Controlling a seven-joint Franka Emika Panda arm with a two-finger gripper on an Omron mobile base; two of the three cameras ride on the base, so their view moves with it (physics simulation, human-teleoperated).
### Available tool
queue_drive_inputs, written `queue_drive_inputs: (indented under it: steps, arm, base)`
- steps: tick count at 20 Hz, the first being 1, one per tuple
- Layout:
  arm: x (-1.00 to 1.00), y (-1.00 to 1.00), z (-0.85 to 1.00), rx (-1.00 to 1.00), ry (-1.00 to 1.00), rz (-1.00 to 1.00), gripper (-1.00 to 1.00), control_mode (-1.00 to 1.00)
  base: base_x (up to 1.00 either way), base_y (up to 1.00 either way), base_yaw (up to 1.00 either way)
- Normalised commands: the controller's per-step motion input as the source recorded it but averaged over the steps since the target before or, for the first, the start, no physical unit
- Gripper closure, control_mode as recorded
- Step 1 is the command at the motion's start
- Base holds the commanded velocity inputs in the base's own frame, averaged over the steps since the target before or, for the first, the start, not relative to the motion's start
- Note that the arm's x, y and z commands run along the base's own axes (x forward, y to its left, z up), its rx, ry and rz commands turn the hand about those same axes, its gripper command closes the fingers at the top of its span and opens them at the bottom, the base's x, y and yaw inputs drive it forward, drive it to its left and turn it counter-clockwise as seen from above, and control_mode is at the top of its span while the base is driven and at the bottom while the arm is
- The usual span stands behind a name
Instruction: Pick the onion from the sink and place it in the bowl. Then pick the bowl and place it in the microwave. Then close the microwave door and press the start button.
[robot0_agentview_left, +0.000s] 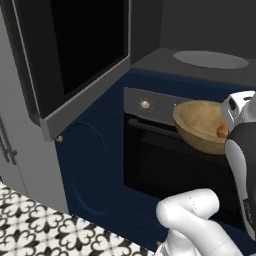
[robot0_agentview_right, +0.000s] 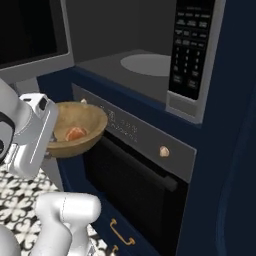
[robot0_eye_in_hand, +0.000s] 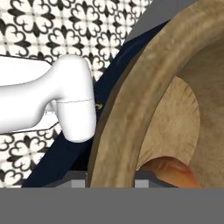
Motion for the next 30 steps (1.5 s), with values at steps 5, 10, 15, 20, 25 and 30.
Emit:
queue_drive_inputs:
  steps: [5,10,15,20,25,30]
  arm:
    - [0.0,0.0,0.0,0.0,0.0,0.0,1.0,1.0]
    - [0.0,0.0,0.0,0.0,0.0,0.0,1.0,1.0]
    - [0.0,0.0,0.0,0.0,0.0,0.0,1.0,1.0]
    - [-0.25,0.03,0.48,-0.01,-0.05,0.0,1.0,-1.0]
    - [-0.16,-0.01,0.52,-0.22,-0.27,0.0,1.0,-1.0]
    - [0.3,-0.14,0.61,0.0,-0.03,-0.04,1.0,-1.0]
  base:
    - [0.15,0.0,0.19]
    - [0.0,0.0,0.31]
    - [-0.01,0.03,0.06]
    - [-0.03,0.01,0.0]
    - [0.0,0.0,0.0]
    - [0.0,0.0,0.0]
